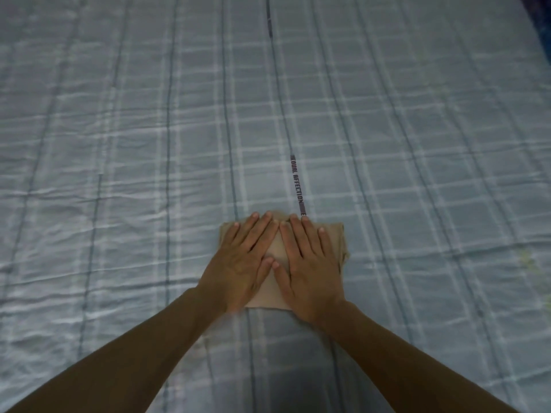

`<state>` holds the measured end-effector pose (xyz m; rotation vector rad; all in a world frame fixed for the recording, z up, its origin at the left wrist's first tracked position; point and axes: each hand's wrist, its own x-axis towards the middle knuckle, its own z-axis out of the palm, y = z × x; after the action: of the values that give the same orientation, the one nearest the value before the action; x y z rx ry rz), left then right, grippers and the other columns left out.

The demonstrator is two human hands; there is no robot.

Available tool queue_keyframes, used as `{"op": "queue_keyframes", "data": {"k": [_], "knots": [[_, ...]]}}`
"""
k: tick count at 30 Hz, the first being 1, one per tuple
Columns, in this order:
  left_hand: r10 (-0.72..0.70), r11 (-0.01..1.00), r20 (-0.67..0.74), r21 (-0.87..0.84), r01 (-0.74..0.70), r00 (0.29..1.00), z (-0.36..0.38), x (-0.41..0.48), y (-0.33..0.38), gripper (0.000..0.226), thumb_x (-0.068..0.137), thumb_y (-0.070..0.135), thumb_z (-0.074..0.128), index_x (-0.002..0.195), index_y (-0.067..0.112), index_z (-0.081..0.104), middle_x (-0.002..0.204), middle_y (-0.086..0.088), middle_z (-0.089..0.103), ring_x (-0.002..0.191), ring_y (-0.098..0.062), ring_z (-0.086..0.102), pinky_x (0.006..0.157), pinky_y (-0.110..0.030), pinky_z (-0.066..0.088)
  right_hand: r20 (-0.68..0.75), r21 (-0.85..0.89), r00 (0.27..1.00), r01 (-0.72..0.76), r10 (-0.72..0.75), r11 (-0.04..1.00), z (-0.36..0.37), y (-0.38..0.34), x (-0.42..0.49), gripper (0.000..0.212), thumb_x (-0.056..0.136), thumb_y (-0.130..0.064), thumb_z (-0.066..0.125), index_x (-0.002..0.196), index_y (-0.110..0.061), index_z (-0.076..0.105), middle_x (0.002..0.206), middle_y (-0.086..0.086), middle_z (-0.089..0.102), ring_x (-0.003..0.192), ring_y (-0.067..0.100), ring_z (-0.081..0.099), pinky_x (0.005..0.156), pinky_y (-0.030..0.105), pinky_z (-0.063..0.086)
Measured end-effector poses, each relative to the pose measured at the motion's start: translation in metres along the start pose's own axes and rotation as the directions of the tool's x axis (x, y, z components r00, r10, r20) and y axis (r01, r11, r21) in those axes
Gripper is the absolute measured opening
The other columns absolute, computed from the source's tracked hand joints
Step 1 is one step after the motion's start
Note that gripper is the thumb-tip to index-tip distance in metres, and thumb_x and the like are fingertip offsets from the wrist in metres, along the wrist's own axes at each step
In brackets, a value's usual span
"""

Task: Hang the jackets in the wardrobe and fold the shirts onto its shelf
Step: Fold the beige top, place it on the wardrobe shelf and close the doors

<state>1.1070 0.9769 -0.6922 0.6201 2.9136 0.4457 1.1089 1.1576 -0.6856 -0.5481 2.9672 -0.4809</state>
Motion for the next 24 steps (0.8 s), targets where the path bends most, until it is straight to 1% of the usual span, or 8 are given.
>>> {"op": "queue_keyframes", "data": {"k": [5,9,12,16,18,20,21,24], "knots": [[0.106,0.989,-0.013,0.104,-0.104,0.994,-0.018,-0.021,0.01,0.065,0.103,0.042,0.038,0.156,0.008,0.019,0.164,-0.01,0.013,0.153,-0.027,0.007,0.12,-0.053,0.021,-0.03,0.075,0.995,0.1,-0.098,0.992,-0.008,0.005,-0.017,0.071,0.098,-0.054,0.035,0.155,-0.02,0.012,0.162,0.011,0.009,0.15,0.025,0.004,0.12,0.051,0.01],[0.206,0.972,0.03,0.108,-0.208,0.978,-0.022,-0.051,0.012,0.086,0.091,0.051,0.057,0.155,0.008,0.021,0.164,-0.012,0.013,0.152,-0.032,0.01,0.117,-0.057,0.025,0.078,0.066,0.973,0.214,-0.219,0.975,-0.009,0.022,-0.048,0.089,0.087,-0.057,0.056,0.155,-0.017,0.015,0.162,0.013,0.005,0.15,0.03,-0.001,0.118,0.058,0.013],[0.195,0.969,0.02,0.153,-0.196,0.981,-0.019,-0.054,0.011,0.09,0.082,0.042,0.063,0.156,0.011,0.021,0.164,-0.012,0.013,0.151,-0.034,0.012,0.116,-0.056,0.026,0.101,0.005,0.969,0.226,-0.225,0.974,-0.012,0.03,-0.056,0.088,0.085,-0.049,0.06,0.155,-0.02,0.015,0.162,0.013,0.007,0.15,0.03,0.001,0.116,0.057,0.02],[0.1,0.949,0.061,0.295,-0.113,0.993,-0.01,-0.042,0.021,0.103,0.066,0.019,0.074,0.154,0.007,0.021,0.161,-0.019,0.02,0.144,-0.043,0.028,0.109,-0.059,0.035,0.057,-0.016,0.979,0.195,-0.194,0.981,-0.005,0.024,-0.05,0.091,0.083,-0.03,0.062,0.156,-0.02,0.008,0.162,0.016,0.006,0.15,0.033,0.001,0.118,0.057,0.017],[0.095,0.948,-0.019,0.306,-0.084,0.995,-0.005,-0.04,0.024,0.088,0.072,-0.002,0.059,0.151,0.005,0.022,0.158,-0.021,0.027,0.14,-0.045,0.035,0.105,-0.059,0.041,0.026,-0.017,0.985,0.172,-0.172,0.985,-0.001,0.018,-0.047,0.099,0.08,-0.025,0.064,0.155,-0.024,0.0,0.161,0.018,0.008,0.149,0.034,0.003,0.117,0.057,0.016],[0.131,0.95,-0.09,0.296,-0.099,0.987,-0.006,-0.039,0.023,0.072,0.076,-0.01,0.034,0.147,0.003,0.029,0.151,-0.023,0.04,0.132,-0.045,0.046,0.099,-0.058,0.047,0.011,0.004,0.988,0.154,-0.154,0.988,-0.002,0.015,-0.044,0.108,0.074,-0.019,0.071,0.155,-0.027,0.0,0.16,0.019,0.016,0.148,0.036,0.011,0.117,0.057,0.019],[0.153,0.947,-0.109,0.3,-0.114,0.982,-0.011,-0.039,0.023,0.07,0.075,-0.01,0.036,0.143,0.003,0.033,0.146,-0.023,0.046,0.127,-0.045,0.052,0.096,-0.056,0.05,0.004,0.017,0.989,0.148,-0.148,0.989,-0.006,0.013,-0.043,0.109,0.072,-0.019,0.074,0.154,-0.027,0.004,0.158,0.02,0.021,0.147,0.037,0.016,0.115,0.057,0.022],[0.138,0.953,-0.103,0.284,-0.104,0.985,-0.042,-0.043,0.028,0.092,0.048,-0.008,0.078,0.134,0.003,0.047,0.133,-0.021,0.059,0.114,-0.041,0.063,0.088,-0.049,0.056,-0.007,0.033,0.987,0.163,-0.163,0.986,-0.029,0.0,-0.04,0.087,0.075,-0.032,0.068,0.148,-0.022,0.023,0.147,0.021,0.042,0.136,0.039,0.041,0.106,0.06,0.037]]}}
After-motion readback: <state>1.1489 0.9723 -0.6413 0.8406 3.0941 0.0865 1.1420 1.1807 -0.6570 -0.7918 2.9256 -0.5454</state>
